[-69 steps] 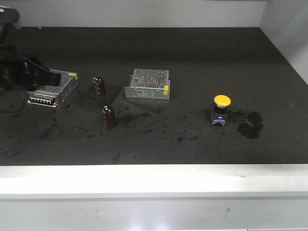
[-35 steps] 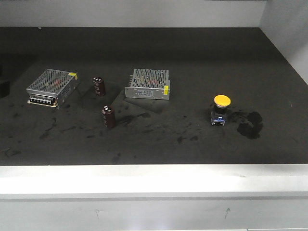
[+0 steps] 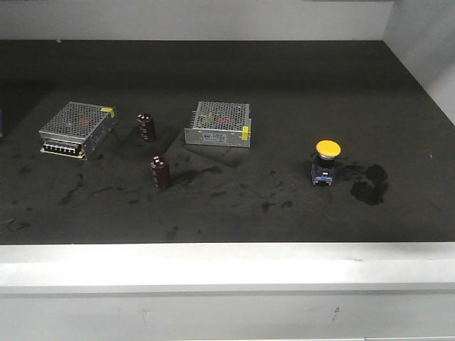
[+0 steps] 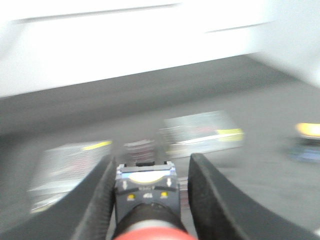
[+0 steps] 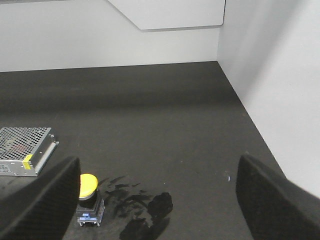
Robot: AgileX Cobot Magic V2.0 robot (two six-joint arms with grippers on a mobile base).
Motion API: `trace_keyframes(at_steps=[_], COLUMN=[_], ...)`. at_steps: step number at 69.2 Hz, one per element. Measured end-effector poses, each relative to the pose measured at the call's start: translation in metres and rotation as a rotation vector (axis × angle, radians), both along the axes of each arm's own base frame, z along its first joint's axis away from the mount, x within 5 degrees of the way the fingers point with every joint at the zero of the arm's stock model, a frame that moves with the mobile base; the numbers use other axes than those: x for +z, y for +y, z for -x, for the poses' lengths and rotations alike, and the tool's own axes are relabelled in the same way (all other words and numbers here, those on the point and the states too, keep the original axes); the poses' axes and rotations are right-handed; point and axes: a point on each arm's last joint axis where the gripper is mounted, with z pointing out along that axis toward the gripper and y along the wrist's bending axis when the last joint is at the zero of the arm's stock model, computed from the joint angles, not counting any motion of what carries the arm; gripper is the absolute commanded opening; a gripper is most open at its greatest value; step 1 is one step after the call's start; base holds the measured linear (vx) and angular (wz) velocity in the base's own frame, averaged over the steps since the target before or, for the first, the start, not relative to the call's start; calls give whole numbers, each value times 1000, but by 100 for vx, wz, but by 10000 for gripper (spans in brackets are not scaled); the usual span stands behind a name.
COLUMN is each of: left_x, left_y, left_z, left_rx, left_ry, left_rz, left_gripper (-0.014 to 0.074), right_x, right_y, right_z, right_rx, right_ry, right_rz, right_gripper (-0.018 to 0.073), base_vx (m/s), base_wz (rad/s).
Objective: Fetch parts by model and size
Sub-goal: 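Carry the red-capped switch with the left gripper toward the robot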
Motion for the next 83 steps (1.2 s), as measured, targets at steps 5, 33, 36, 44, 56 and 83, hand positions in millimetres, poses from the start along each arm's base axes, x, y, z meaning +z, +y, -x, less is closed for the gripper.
trace_keyframes(at_steps=[5, 33, 36, 44, 56, 83], left_x=[0, -8, -10, -15, -25, -45], left_y=[-7, -31, -34, -43, -57, -88], left_z=[0, -13, -15, -21, -30, -36], left_rx=[-81, -315, -329, -375, -434, -568], left_ry=[7, 61, 73, 105, 167, 268], left_rz=[22, 74, 71, 77, 70, 42], left_gripper=[-8, -8, -8, -8, -8, -8], right_x=[0, 0, 0, 0, 0, 1], right_y=[0, 0, 0, 0, 0, 0], right_z=[0, 0, 0, 0, 0, 0], right_rx=[0, 0, 0, 0, 0, 1], right_ry=[0, 1, 1, 1, 2, -8], right_rz=[0, 0, 0, 0, 0, 0], right_gripper=[594, 594, 594, 594, 594, 594], base_vx=[0, 0, 0, 0, 0, 0], base_wz=[0, 0, 0, 0, 0, 0])
